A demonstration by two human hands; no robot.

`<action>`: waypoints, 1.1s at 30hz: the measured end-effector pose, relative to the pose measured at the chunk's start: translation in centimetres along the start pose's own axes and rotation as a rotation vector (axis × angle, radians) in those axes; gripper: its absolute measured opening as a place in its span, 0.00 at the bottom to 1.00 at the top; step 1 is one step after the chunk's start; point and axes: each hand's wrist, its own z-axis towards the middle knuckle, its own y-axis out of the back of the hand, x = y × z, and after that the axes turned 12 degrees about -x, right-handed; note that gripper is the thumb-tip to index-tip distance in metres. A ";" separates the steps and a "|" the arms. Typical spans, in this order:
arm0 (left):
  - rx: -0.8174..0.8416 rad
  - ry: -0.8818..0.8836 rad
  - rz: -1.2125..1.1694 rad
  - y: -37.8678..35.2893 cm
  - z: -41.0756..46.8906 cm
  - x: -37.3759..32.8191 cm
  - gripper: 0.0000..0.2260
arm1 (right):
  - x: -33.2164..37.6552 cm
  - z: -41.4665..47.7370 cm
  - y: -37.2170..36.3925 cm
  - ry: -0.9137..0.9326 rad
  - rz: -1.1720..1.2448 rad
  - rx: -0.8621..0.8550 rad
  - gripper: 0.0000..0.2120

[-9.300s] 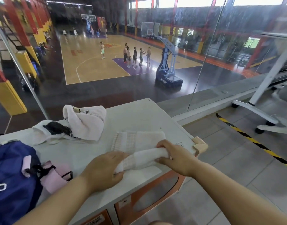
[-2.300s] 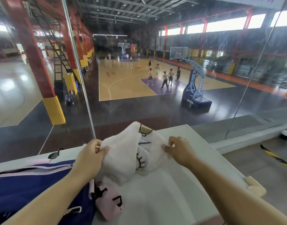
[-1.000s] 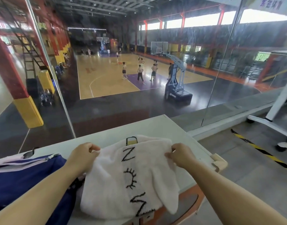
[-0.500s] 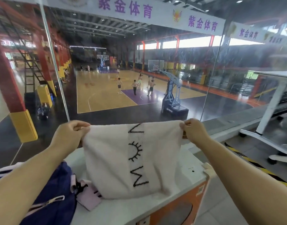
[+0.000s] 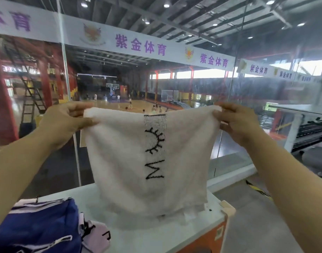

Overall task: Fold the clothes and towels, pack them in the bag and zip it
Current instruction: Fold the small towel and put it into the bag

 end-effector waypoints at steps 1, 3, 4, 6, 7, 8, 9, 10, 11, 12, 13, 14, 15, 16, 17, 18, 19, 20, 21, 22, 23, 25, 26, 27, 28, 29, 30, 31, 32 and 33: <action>-0.020 -0.024 -0.031 0.2 -0.1 -0.6 0.14 | 0.5 0.1 0.4 0.035 0.001 0.009 0.24; -0.031 -0.023 -0.129 0.2 0.0 -1.3 0.12 | 1.1 0.2 0.9 0.087 0.007 0.037 0.30; -0.026 -0.004 -0.140 0.1 0.0 -1.5 0.11 | 1.1 0.3 1.0 0.099 -0.009 0.034 0.28; 0.006 0.040 -0.107 -0.2 0.0 -1.1 0.09 | 0.6 0.7 0.6 0.105 -0.084 0.017 0.23; 0.020 0.070 -0.063 -0.5 0.2 -0.5 0.09 | 0.0 1.0 0.2 0.084 -0.130 0.010 0.22; 0.032 0.106 -0.013 -0.9 0.5 0.4 0.09 | -0.7 1.3 -0.2 0.049 -0.166 0.016 0.22; 0.040 0.145 0.028 -1.2 0.9 1.3 0.10 | -1.6 1.8 -0.6 0.005 -0.197 0.033 0.23; 0.049 0.188 0.046 -1.7 1.2 2.2 0.13 | -2.6 2.2 -1.1 -0.047 -0.223 0.051 0.23; 0.051 0.237 0.039 -2.1 1.5 3.0 0.15 | -3.4 2.7 -1.6 -0.103 -0.234 0.059 0.23; 0.049 0.286 0.016 -2.7 2.0 3.8 0.17 | -4.3 3.2 -2.1 -0.147 -0.233 0.060 0.23; 0.049 0.326 -0.010 -3.2 2.3 4.3 0.18 | -5.0 3.8 -2.6 -0.175 -0.222 0.062 0.23; 0.048 0.351 -0.036 -3.7 2.7 4.7 0.19 | -5.7 4.3 -3.1 -0.182 -0.207 0.062 0.23; 0.038 0.357 -0.063 -4.1 3.2 4.9 0.19 | -6.1 4.9 -3.6 -0.175 -0.191 0.050 0.24; 0.026 0.348 -0.089 -4.4 3.8 4.8 0.19 | -6.3 5.6 -4.1 -0.150 -0.169 0.024 0.25; 0.018 0.329 -0.129 -4.6 4.4 4.7 0.19 | -6.1 6.2 -4.5 -0.119 -0.134 -0.008 0.25; 0.010 0.297 -0.185 -4.7 5.0 4.4 0.20 | -5.6 6.7 -4.8 -0.086 -0.081 -0.045 0.24; 0.001 0.254 -0.251 -4.8 5.6 4.0 0.19 | -4.9 7.1 -5.0 -0.054 -0.013 -0.081 0.21; -0.015 0.209 -0.319 -4.8 6.1 3.4 0.17 | -4.1 7.4 -5.2 -0.025 0.059 -0.117 0.18; -0.040 0.177 -0.385 -4.9 6.4 2.8 0.13 | -3.3 7.5 -5.3 -0.003 0.125 -0.150 0.13; -0.074 0.162 -0.427 -4.9 6.6 2.4 0.09 | -2.9 7.6 -5.2 0.007 0.173 -0.179 0.10; -0.109 0.159 -0.446 -5.0 6.5 2.3 0.07 | -2.6 7.6 -5.1 0.007 0.198 -0.197 0.08; -0.125 0.178 -0.409 -5.0 5.5 3.0 0.08 | -3.3 7.1 -4.5 -0.024 0.162 -0.183 0.09; -0.105 0.198 -0.361 -4.9 4.3 3.7 0.09 | -4.3 6.5 -3.9 -0.053 0.112 -0.154 0.11; -0.072 0.222 -0.297 -4.9 2.8 4.8 0.10 | -5.7 5.6 -3.2 -0.090 0.051 -0.116 0.12; -0.034 0.253 -0.220 -4.7 1.0 5.8 0.12 | -7.2 4.3 -2.4 -0.132 -0.012 -0.074 0.15; -0.002 0.283 -0.133 -4.4 -1.0 7.1 0.13 | -8.8 2.7 -1.6 -0.187 -0.062 -0.028 0.17; 0.035 0.317 -0.039 -4.1 -3.0 8.3 0.12 | -10.5 1.0 -0.8 -0.249 -0.111 0.019 0.18; 0.081 0.360 0.046 -3.7 -5.1 9.7 0.12 | -12.1 -0.9 0.1 -0.312 -0.169 0.062 0.17; 0.143 0.415 0.131 -3.3 -7.0 11.0 0.11 | -13.6 -2.7 0.9 -0.372 -0.241 0.105 0.15; 0.199 0.466 0.206 -3.0 -8.7 12.3 0.09 | -15.1 -4.6 1.7 -0.424 -0.318 0.147 0.11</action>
